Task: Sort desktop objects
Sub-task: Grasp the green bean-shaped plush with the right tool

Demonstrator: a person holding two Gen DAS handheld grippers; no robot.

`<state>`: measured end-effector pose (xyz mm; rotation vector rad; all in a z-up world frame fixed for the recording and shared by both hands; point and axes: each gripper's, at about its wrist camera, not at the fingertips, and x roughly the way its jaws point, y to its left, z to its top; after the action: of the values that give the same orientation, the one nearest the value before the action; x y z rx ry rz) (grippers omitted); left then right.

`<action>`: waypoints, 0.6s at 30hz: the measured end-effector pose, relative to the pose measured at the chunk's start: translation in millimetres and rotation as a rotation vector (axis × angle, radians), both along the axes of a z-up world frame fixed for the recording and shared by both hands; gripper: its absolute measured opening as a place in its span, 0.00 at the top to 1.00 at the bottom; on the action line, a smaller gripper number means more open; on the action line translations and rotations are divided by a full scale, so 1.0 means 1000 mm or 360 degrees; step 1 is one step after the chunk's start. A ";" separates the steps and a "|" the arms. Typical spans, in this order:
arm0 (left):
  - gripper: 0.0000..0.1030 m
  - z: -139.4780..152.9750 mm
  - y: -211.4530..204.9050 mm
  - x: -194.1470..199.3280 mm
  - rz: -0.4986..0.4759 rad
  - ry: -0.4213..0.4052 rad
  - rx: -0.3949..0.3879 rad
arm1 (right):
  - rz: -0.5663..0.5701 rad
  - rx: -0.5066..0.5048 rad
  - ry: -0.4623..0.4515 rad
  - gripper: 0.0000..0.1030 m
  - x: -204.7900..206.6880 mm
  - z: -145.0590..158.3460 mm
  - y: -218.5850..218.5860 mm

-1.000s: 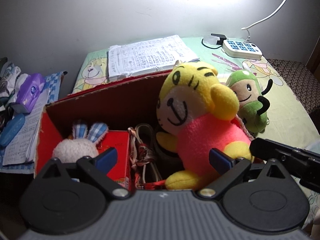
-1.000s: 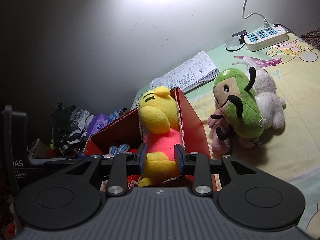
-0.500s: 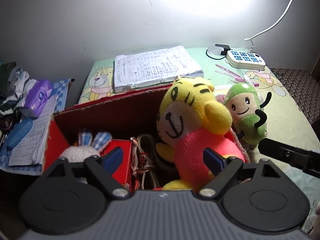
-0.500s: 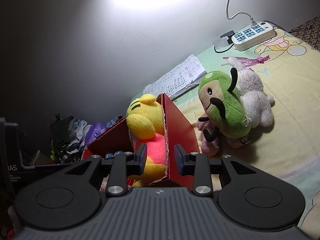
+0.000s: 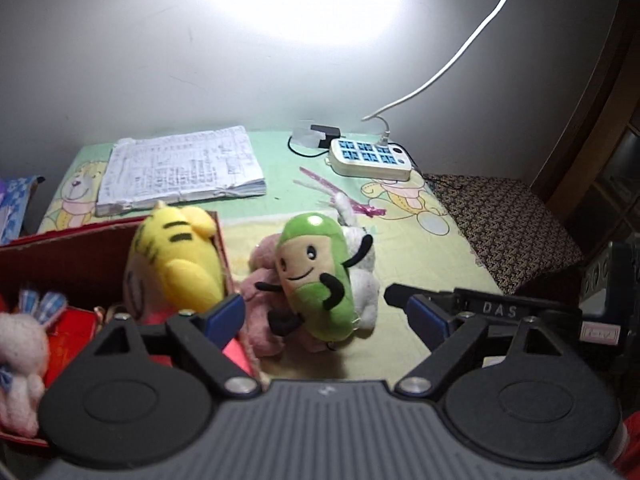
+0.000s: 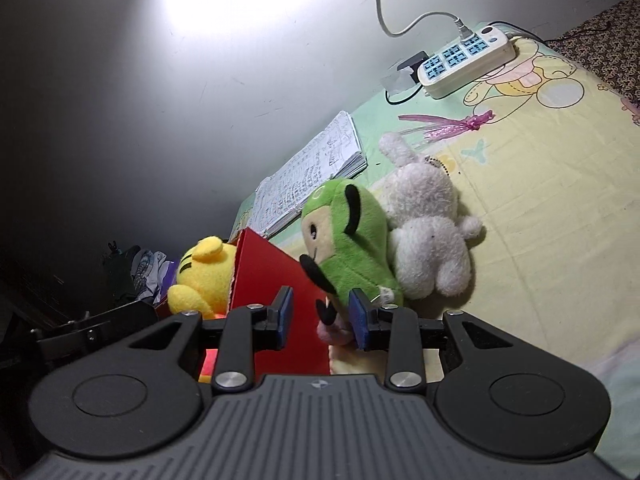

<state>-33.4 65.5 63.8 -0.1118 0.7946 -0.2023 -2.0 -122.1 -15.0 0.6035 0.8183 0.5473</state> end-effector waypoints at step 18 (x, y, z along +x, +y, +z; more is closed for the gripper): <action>0.05 -0.086 -0.068 0.067 0.0019 0.0059 0.0352 | 0.0516 -0.0069 -0.0043 0.36 0.105 -0.014 -0.001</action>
<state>33.1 -2.3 -21.9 0.0889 0.8480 -0.1002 102.9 -123.5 -29.5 0.4242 0.9063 0.8287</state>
